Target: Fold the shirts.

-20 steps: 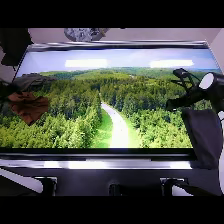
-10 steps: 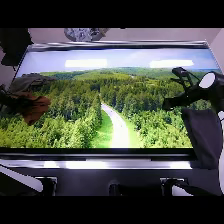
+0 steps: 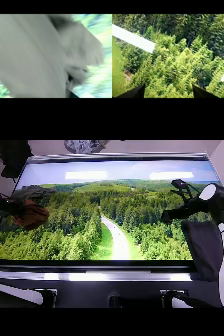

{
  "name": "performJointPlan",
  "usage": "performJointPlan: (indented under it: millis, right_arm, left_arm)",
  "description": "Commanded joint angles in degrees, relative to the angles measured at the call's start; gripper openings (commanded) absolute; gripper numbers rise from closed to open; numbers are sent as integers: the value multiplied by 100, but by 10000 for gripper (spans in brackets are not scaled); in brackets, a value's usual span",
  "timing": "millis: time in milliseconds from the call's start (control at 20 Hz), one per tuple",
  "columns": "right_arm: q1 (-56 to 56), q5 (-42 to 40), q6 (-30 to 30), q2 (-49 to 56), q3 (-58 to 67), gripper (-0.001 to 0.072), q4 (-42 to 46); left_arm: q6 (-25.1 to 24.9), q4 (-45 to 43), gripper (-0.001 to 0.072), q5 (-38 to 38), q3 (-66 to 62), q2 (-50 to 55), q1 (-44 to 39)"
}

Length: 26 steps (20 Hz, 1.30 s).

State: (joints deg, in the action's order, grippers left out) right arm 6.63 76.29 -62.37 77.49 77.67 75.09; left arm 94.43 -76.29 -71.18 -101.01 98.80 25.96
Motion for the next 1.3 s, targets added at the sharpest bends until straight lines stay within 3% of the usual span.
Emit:
performJointPlan:
  millis: [0, 350, 550, 750, 900, 950, 1000, 1050, 1250]
  right_arm:
    - [-4, 37, 2, -195, 83, 669, -13]
    - [-4, 520, 68, -1532, 118, 669, 17]
    - [-4, 1134, 68, -2065, 118, 669, 22]
    - [-4, 1679, 181, -2201, 118, 670, 59]
    - [-4, 1576, 197, -2188, 118, 669, 264]
    - [-4, 1484, 197, -2175, 118, 669, 365]
    - [-4, 1384, 197, -2162, 116, 669, 433]
    - [-4, 1305, 197, -2151, 114, 670, 479]
    - [-4, 1462, 199, -1967, 87, 672, 208]
  left_arm:
    - [-42, 114, 36, 533, -17, -1276, -651]
    - [-297, 131, 36, 219, 7, -3366, -3390]
    - [-299, 131, 37, -125, 162, -3309, -4898]
    - [-295, 133, 37, -105, 1211, -2898, -6201]
    - [-31, 133, 61, 522, 2168, -2365, -7152]
    - [9, 133, 282, 717, 2293, -2159, -7353]
    - [9, 133, 684, 678, 2245, -1939, -7460]
    - [0, 52, 717, 518, 2122, -1823, -7440]
    - [-109, -1788, 718, -330, 1255, -1928, -6345]
